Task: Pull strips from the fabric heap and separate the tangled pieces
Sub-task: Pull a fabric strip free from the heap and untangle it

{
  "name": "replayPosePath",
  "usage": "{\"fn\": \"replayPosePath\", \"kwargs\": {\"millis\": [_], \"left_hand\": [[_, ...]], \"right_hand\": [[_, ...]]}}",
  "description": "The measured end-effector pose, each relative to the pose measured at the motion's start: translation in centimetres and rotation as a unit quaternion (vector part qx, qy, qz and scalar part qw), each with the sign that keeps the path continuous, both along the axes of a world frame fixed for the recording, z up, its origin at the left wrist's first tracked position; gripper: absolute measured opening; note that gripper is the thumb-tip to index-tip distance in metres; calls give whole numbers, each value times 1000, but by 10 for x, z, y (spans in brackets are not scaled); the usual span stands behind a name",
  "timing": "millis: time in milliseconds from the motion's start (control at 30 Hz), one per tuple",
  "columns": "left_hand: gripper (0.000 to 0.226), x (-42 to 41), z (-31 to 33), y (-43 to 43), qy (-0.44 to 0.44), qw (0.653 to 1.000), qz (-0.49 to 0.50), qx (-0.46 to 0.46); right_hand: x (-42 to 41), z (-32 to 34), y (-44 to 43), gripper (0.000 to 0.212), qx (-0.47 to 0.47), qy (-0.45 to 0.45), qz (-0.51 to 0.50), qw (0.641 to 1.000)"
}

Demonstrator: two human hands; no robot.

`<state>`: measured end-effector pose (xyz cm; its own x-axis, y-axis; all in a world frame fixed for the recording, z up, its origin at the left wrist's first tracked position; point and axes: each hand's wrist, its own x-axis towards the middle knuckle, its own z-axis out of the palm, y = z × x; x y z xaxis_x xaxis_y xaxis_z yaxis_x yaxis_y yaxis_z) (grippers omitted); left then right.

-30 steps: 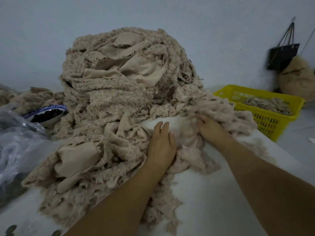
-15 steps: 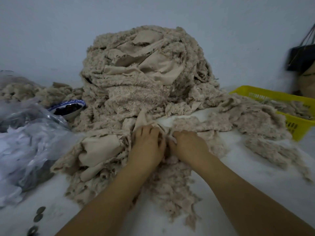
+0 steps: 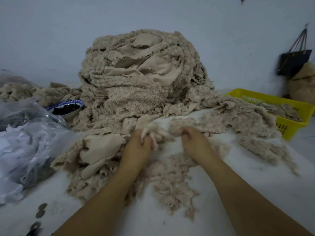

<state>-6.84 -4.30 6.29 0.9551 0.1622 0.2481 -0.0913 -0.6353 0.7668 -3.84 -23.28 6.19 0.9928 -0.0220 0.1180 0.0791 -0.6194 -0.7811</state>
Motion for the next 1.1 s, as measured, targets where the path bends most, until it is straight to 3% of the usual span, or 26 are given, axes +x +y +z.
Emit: {"fn": "replayPosePath", "kwargs": {"millis": [67,133,200,233,300,333,400,467,533,600,633,667,733,767,833,933,1033,1100], "left_hand": [[12,-3,10,7,24,988,85,-130],[14,-8,14,8,35,984,103,-139],[20,-21,14,-2,-24,998,57,-25],[26,-26,14,-9,-95,994,29,53],[32,-30,11,-26,-208,958,-64,186],[34,-33,10,-36,-201,947,-123,217],[49,-38,5,-52,-81,954,-201,205],[62,-37,-6,-58,-13,954,-188,236],[44,-33,-11,-56,-15,954,-157,254],[20,-31,-6,-50,15,985,-144,95],[13,-31,-1,-46,33,990,-139,-10],[11,-29,2,-42,38,986,-123,-102],[11,-24,11,-32,28,962,-77,-261],[16,-21,14,-27,41,933,-65,-352],[24,-20,18,-18,87,828,-87,-547],[40,-23,17,1,112,706,-122,-689],[47,-26,19,18,78,639,-138,-753],[36,-30,21,24,51,631,-158,-758]], "right_hand": [[8,-1,-20,52,100,-18,-119,988],[9,-1,-30,57,110,-37,-176,977],[4,-3,-26,52,61,-39,-128,989],[1,-5,-21,46,-18,-37,-80,996],[-4,-9,-7,35,-184,-24,-4,983],[-4,-9,-2,29,-216,-19,3,976],[-5,-3,3,23,-143,8,-2,990],[-9,3,4,28,-15,42,-13,999],[-12,13,9,38,196,81,-14,977],[-16,26,15,39,366,72,22,927],[-16,29,17,39,388,50,46,919],[-17,31,18,38,379,32,64,923],[-23,25,17,34,255,9,78,964],[-26,18,14,33,170,2,79,982],[-29,7,9,36,39,-3,89,995],[-25,-2,4,39,-82,-37,76,993],[-16,-8,-3,36,-178,-22,-3,984],[-13,-9,-9,41,-211,-10,-71,975]]}}
